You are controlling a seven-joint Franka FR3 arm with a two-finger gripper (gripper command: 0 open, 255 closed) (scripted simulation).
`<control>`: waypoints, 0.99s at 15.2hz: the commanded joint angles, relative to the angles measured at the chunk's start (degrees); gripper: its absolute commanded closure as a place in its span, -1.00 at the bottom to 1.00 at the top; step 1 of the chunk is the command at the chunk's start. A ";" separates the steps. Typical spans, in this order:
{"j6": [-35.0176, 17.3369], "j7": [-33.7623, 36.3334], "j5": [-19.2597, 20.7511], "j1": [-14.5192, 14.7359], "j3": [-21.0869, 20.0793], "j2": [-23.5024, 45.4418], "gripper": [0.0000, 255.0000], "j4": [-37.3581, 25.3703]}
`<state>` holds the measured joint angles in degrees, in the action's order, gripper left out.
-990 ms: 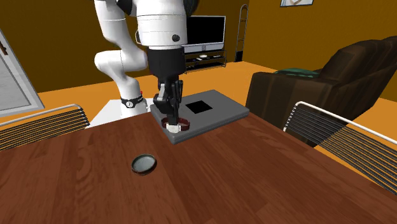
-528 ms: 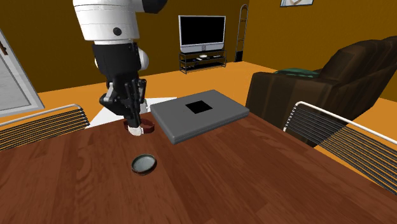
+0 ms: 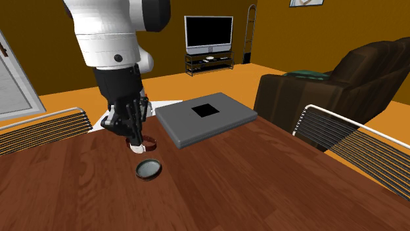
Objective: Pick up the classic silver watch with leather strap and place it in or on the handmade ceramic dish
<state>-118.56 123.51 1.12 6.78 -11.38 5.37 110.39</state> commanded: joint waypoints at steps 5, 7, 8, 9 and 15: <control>-4.50 0.26 0.38 0.06 0.03 1.43 1.00 3.07; -5.93 0.37 0.55 0.09 0.05 2.03 1.00 3.91; -6.64 0.43 0.63 0.10 0.06 2.35 1.00 4.31; -7.35 0.49 0.73 0.12 0.08 2.69 1.00 4.70; -8.69 0.62 0.91 0.15 0.10 3.34 1.00 5.40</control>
<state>-127.22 124.13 2.03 6.93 -11.27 8.70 115.77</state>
